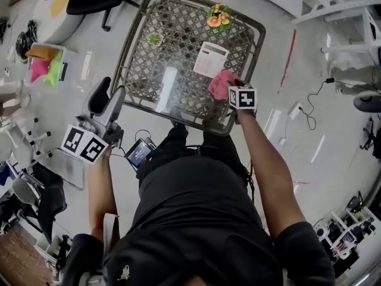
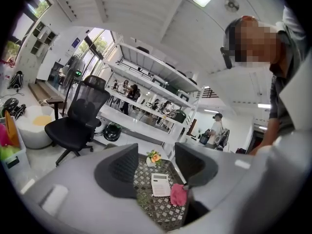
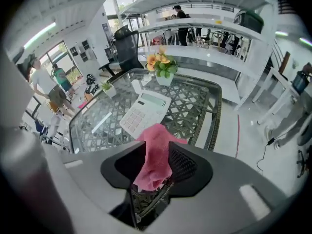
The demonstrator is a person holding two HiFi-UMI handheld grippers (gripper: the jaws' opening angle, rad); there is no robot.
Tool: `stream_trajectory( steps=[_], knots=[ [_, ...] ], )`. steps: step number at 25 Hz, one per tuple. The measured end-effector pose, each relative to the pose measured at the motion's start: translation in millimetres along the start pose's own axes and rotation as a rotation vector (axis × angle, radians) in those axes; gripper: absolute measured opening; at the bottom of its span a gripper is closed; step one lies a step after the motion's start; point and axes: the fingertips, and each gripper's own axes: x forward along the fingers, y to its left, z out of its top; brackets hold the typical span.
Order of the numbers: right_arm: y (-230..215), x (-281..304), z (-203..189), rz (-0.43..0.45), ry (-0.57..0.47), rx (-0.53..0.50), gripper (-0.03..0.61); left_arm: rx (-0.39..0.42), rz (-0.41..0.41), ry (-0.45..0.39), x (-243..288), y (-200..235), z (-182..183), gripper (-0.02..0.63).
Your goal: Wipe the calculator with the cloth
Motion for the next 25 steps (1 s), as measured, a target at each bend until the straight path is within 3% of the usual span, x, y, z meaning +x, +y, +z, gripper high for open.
stream_trajectory(
  steps=[7,14,18,25],
  knots=[
    [3.8,-74.4,44.8,0.066,-0.236,0.095,0.144,0.037,-0.011,-0.033,-8.6,-7.2,19.2,0.255],
    [24.9,-211.1,127.3,0.169,-0.623,0.127,0.144,0.097,-0.044,-0.079,-16.4,-21.1,47.3,0.255],
    [40.3,-307.8,166.9,0.231,-0.846,0.116,0.144,0.127,-0.064,-0.103,-20.0,-31.0,61.3,0.255],
    [71.1,-449.5,197.3,0.268,-1.084,0.005,0.144,0.15,-0.094,-0.137,-26.0,-44.4,70.3,0.255]
  ],
)
